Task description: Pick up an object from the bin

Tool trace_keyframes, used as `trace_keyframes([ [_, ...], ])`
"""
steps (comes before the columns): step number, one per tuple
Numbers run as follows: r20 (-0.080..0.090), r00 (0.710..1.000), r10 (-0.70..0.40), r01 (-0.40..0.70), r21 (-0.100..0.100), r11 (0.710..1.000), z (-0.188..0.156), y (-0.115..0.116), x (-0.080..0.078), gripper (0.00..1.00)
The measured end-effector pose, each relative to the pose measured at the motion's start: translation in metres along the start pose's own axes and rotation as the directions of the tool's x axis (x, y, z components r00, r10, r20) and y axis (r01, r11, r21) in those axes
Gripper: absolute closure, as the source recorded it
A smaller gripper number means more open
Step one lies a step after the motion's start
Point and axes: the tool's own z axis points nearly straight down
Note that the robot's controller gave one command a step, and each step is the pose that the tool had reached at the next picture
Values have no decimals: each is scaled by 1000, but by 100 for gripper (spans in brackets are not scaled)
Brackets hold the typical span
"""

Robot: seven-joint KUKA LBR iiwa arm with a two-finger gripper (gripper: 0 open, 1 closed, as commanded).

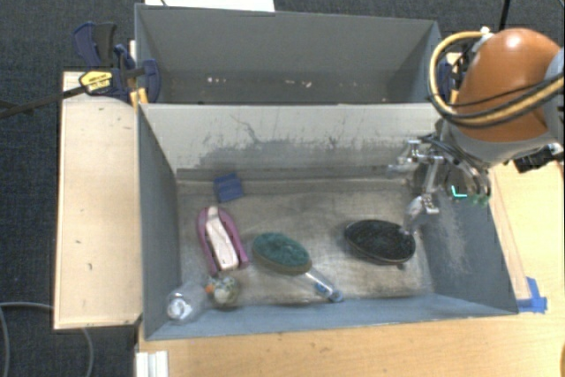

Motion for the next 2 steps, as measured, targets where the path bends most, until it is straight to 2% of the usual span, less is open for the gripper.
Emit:
trace_keyframes([
  [1, 12, 999, 32, -32, 0, 999, 116, 14, 37, 0],
  [2, 12, 999, 49, -49, 0, 999, 84, 9, 29, 0],
])
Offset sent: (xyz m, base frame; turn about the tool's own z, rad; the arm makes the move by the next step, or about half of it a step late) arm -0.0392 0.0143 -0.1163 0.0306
